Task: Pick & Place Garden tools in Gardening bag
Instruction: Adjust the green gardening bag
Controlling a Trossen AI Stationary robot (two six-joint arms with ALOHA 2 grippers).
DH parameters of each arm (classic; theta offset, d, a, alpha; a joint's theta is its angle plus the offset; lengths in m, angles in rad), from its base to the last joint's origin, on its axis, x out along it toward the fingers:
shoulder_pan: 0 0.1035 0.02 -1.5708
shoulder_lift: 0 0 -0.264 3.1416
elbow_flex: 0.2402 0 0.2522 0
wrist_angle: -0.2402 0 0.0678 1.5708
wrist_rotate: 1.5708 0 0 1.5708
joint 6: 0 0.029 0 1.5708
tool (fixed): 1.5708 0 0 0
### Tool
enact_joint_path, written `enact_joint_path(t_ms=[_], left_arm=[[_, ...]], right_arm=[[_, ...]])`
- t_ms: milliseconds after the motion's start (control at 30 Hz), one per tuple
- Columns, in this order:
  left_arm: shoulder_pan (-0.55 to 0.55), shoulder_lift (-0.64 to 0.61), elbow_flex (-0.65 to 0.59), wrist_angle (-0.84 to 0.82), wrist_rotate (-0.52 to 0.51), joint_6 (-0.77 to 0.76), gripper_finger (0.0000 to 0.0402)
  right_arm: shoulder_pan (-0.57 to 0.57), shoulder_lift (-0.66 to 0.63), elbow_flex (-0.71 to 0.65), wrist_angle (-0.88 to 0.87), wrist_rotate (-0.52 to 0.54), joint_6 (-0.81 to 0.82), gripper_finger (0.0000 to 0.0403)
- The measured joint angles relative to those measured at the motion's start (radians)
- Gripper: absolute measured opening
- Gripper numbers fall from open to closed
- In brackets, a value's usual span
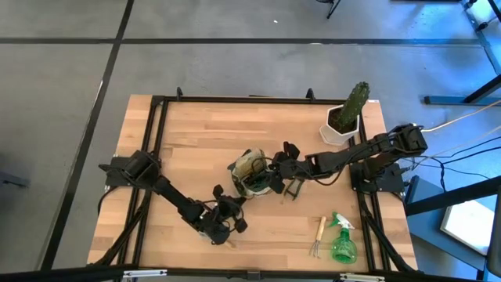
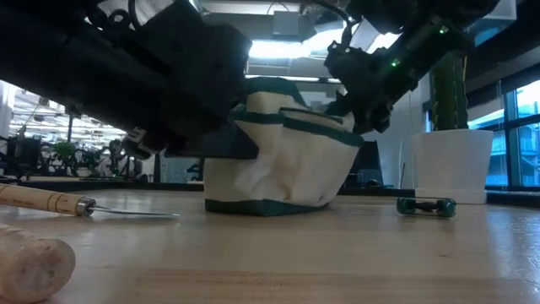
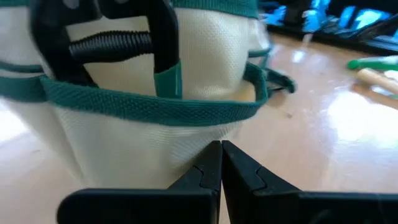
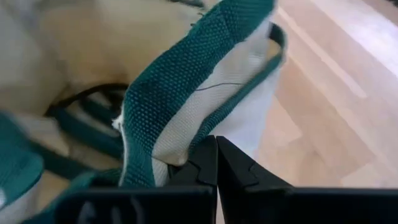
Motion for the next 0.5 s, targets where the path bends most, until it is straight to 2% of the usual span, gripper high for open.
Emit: enact_joint_path(t_ms=[233, 500], left_arm=[[-0.026, -0.069, 0.000, -0.342, -0.053, -0.257, 0.0001], [-0.051, -0.082, 0.000, -0.662, -0.063, -0.556, 0.0002]], right_arm=[[0.034, 0.000, 0.000, -0.005, -0.007, 0.027, 0.0000], [0.059, -0.016, 0.006, -0.010, -0.007, 0.037, 0.0000]])
